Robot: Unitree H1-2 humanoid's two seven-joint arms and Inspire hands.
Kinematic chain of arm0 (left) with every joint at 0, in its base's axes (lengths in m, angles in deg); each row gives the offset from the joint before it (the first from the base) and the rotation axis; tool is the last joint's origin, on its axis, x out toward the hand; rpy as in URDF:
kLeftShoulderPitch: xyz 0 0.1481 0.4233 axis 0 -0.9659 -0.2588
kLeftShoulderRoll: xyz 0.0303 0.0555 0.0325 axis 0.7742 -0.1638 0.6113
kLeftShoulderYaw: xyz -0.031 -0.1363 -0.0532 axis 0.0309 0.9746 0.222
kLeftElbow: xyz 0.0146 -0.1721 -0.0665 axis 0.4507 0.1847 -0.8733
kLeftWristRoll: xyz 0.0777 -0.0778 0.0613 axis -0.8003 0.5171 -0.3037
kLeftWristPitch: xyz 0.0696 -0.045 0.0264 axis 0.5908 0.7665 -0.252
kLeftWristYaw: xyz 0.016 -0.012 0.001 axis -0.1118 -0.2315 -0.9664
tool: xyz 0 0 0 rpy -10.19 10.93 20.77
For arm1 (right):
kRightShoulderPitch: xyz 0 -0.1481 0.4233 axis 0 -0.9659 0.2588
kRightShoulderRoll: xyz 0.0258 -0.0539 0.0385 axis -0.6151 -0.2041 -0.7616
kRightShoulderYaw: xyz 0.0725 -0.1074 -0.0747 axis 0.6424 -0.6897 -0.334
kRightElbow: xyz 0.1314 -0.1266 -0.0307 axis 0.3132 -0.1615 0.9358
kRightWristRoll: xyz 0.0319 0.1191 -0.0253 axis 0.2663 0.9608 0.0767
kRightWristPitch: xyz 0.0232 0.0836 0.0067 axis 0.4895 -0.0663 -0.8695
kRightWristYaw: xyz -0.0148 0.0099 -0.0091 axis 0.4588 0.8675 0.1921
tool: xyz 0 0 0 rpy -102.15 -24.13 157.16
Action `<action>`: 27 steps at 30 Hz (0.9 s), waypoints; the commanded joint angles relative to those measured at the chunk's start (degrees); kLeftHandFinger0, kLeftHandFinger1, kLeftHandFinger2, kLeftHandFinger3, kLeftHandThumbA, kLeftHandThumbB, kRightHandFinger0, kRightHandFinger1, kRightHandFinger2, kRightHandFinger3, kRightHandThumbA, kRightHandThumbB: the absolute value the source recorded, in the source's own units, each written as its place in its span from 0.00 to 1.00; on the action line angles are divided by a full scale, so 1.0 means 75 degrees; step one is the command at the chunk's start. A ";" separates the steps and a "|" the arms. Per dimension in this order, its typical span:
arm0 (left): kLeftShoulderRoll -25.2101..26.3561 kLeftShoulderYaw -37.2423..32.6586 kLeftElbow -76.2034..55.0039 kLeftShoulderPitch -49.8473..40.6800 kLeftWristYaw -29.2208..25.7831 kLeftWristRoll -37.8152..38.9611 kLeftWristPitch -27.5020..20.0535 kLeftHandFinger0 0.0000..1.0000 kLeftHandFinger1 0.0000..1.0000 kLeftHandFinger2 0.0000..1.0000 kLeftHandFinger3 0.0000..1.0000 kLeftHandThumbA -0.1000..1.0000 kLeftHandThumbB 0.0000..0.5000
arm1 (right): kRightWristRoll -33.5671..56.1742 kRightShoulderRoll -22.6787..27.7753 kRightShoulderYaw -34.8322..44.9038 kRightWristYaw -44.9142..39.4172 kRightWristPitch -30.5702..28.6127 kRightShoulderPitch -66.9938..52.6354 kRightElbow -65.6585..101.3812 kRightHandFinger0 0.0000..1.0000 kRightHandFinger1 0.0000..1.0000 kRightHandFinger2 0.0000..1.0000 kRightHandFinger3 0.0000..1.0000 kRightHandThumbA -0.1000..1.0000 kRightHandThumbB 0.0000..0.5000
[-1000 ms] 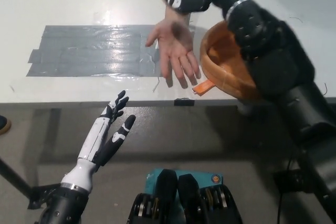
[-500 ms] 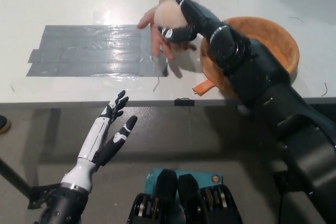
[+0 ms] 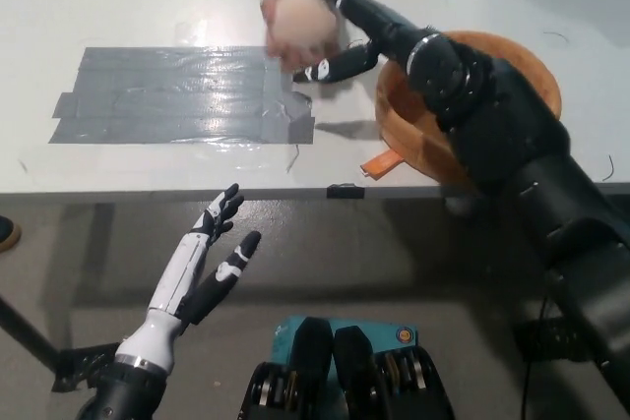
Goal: An emotional support dumpling is kept in a soft plate infront in the middle of the desk infront of the robot. The robot extends its right arm to pick up the dumpling and hands it to a person
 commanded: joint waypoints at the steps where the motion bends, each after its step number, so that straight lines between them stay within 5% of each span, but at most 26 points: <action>1: 0.0075 0.0040 -0.0216 0.0122 0.0051 0.0019 -0.0107 1.00 1.00 1.00 1.00 0.82 0.01 | 0.0339 0.0220 0.0319 -0.0039 -0.0088 0.0360 0.0896 1.00 1.00 1.00 1.00 1.00 1.00; 12: 0.0057 0.0099 -0.0284 0.0101 0.0223 0.0298 0.0054 1.00 1.00 1.00 1.00 0.78 0.00 | 0.1314 0.1156 0.1451 -0.0857 0.1059 -0.0834 0.6094 1.00 1.00 1.00 1.00 1.00 0.96; 17: 0.0106 0.0055 -0.0311 -0.0003 0.0188 0.0128 0.0041 1.00 1.00 1.00 1.00 0.76 0.00 | 0.1863 0.1456 0.1852 -0.1144 0.2040 -0.2628 0.9849 1.00 1.00 1.00 1.00 1.00 0.96; 27: 0.0053 0.0029 0.0106 0.0085 0.0020 -0.0023 -0.0186 1.00 1.00 1.00 1.00 0.75 0.01 | 0.2996 0.1196 0.1939 -0.0680 0.1678 -0.6128 1.2313 1.00 1.00 1.00 1.00 0.99 0.94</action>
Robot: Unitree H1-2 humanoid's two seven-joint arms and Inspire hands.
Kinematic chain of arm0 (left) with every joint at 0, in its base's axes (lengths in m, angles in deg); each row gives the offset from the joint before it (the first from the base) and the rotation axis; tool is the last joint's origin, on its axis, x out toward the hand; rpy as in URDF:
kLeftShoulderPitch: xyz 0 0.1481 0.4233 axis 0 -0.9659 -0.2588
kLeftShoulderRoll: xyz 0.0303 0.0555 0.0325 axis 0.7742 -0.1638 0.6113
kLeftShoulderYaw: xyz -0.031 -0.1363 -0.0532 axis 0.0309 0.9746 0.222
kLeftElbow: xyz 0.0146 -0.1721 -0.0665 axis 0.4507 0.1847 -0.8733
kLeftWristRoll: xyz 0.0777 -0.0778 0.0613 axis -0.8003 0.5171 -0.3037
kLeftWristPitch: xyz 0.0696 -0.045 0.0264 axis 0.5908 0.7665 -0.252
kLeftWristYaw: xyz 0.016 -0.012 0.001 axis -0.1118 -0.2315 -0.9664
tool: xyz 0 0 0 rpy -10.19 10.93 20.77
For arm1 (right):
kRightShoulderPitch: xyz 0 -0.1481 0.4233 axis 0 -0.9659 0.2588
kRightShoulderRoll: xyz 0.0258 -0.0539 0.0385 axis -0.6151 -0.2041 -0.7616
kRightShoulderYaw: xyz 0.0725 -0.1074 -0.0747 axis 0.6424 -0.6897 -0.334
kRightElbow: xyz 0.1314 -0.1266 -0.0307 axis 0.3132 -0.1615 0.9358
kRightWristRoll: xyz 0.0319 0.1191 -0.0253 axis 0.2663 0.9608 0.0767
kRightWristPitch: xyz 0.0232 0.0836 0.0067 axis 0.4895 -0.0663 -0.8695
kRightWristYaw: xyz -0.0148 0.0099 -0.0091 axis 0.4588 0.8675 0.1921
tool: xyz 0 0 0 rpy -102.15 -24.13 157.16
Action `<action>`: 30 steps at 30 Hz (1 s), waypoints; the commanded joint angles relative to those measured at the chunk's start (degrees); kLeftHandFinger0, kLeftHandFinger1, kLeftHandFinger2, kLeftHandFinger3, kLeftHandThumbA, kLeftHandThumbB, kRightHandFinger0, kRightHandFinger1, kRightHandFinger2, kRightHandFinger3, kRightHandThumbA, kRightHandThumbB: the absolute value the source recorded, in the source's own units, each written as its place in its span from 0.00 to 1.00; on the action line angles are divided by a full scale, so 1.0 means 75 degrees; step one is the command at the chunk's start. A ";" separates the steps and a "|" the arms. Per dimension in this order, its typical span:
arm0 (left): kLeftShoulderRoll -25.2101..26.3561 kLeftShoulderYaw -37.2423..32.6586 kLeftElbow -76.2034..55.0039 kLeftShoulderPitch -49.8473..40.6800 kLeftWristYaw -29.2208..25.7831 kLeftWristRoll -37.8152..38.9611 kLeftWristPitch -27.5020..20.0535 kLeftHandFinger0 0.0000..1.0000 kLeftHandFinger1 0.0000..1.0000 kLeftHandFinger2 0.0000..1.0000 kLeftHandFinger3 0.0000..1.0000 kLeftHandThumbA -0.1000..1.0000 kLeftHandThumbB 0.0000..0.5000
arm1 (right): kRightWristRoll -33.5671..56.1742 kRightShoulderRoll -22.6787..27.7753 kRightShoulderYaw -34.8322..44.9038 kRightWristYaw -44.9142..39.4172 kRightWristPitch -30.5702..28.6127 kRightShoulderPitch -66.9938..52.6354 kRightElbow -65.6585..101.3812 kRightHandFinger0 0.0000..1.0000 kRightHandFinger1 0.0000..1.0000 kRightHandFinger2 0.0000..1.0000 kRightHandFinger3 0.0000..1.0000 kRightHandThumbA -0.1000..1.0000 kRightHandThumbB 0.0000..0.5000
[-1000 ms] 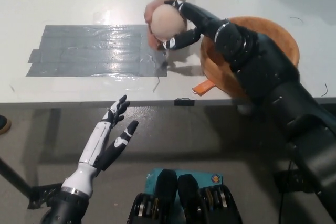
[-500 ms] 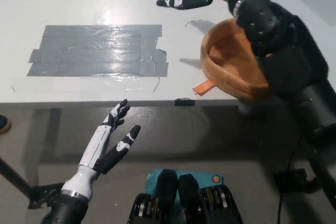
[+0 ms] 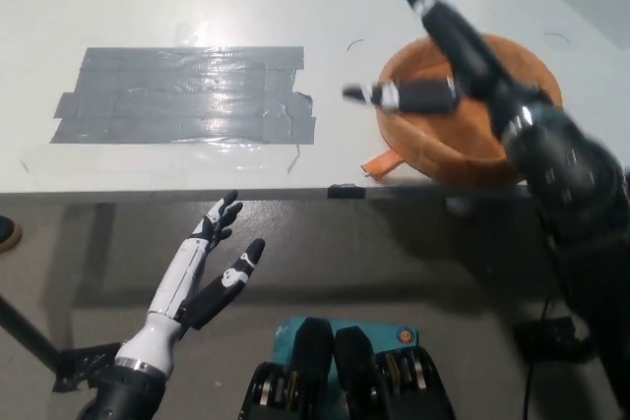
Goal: An emotional support dumpling is kept in a soft plate infront in the middle of the desk infront of the robot. The robot extends its right arm to pick up the dumpling and hands it to a person
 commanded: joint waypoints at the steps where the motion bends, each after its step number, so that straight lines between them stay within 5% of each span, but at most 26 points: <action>1: 0.0050 0.0020 0.0058 0.0187 -0.0030 -0.0008 -0.0341 1.00 1.00 1.00 1.00 0.76 0.01 | 0.2231 0.0399 0.0931 -0.0206 0.0715 -0.2368 0.5251 1.00 1.00 1.00 1.00 0.99 0.94; 6: 0.0091 0.0054 0.0202 0.0288 -0.0002 0.0039 -0.0357 1.00 1.00 1.00 1.00 0.77 0.02 | 0.2180 0.0257 0.0756 -0.0086 0.0134 -0.3528 0.4837 1.00 1.00 1.00 1.00 0.99 0.94; 11: 0.0136 0.0055 0.0187 0.0274 -0.0005 -0.0015 -0.0353 1.00 1.00 1.00 1.00 0.78 0.00 | 0.2254 0.0073 0.0679 0.0004 -0.0611 -0.4020 0.4094 1.00 1.00 1.00 1.00 0.97 0.79; 30: 0.0038 0.0027 -0.0014 -0.0262 -0.0021 -0.0021 -0.0391 1.00 1.00 1.00 1.00 0.75 0.01 | 0.2321 0.0132 0.0643 -0.0303 -0.1202 -0.4251 0.0570 1.00 1.00 1.00 1.00 0.93 0.64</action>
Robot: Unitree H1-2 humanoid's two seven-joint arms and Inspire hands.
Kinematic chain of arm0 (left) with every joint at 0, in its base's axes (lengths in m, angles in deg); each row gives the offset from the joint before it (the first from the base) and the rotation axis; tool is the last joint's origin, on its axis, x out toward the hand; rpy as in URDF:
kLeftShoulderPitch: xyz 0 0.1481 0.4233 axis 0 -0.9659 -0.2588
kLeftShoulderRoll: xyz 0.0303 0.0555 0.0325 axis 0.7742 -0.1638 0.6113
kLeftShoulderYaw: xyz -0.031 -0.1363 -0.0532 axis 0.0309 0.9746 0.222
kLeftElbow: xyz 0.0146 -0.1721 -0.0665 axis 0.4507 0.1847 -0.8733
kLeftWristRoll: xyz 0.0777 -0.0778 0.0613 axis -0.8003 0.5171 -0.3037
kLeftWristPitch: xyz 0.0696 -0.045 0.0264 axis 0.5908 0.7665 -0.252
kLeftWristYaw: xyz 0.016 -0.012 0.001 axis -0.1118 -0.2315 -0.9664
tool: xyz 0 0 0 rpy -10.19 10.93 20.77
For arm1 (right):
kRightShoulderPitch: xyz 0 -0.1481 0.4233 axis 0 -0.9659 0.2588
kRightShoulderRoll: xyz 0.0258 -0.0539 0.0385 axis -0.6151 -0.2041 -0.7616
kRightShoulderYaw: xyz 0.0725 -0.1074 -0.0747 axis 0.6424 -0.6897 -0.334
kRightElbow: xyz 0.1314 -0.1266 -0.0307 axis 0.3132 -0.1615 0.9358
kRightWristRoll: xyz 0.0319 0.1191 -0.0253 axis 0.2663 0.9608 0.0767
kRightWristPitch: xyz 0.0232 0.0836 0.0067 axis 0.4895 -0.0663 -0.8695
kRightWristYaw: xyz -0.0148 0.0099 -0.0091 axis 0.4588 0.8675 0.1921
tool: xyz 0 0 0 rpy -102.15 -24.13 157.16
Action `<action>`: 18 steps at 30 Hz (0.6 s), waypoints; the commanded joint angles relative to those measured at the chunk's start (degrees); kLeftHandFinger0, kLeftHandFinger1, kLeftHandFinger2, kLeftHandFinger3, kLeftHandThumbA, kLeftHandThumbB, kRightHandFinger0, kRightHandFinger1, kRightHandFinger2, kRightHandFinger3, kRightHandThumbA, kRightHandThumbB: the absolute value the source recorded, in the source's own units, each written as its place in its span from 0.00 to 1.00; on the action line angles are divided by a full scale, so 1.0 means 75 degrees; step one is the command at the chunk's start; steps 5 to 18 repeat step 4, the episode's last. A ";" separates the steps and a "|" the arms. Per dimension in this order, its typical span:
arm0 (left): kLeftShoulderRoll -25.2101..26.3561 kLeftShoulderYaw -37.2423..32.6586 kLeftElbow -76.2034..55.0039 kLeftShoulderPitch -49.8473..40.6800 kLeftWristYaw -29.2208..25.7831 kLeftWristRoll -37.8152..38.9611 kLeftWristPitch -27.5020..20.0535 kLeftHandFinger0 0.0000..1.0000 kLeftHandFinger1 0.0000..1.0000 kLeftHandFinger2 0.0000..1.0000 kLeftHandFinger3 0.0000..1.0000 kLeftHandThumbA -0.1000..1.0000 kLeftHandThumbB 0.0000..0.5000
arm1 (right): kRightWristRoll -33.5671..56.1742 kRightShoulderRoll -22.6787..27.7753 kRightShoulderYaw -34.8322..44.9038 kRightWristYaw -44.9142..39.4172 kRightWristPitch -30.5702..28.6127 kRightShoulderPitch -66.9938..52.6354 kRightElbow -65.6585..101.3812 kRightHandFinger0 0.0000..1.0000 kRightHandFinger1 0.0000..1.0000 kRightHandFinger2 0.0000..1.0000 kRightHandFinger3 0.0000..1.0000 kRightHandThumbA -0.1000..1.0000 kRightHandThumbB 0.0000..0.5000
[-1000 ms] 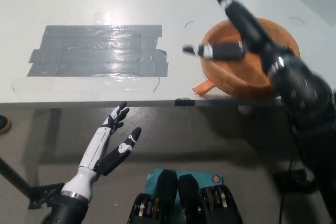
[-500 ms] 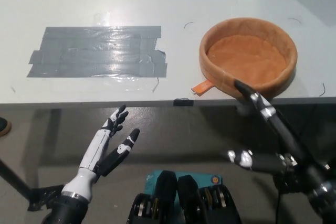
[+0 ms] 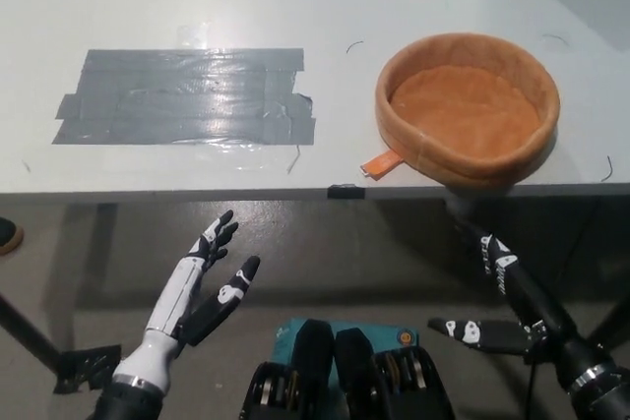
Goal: An emotional support dumpling is kept in a soft plate infront in the middle of the desk infront of the robot. The robot extends its right arm to pick up the dumpling and hands it to a person
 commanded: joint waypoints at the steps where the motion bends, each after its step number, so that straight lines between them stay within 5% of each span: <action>1: 0.0035 -0.0023 -0.0260 -0.0087 -0.0007 -0.0017 -0.0251 1.00 1.00 1.00 1.00 0.75 0.01 | 0.0167 0.0100 -0.0092 -0.0151 -0.0565 -0.0066 0.0054 1.00 1.00 1.00 1.00 0.92 0.63; 18: 0.0020 -0.0025 -0.0191 -0.0064 -0.0082 -0.0081 -0.0374 1.00 1.00 1.00 1.00 0.74 0.00 | 0.0112 0.0117 -0.0135 -0.0153 -0.0503 -0.0068 0.0097 1.00 1.00 1.00 1.00 0.92 0.63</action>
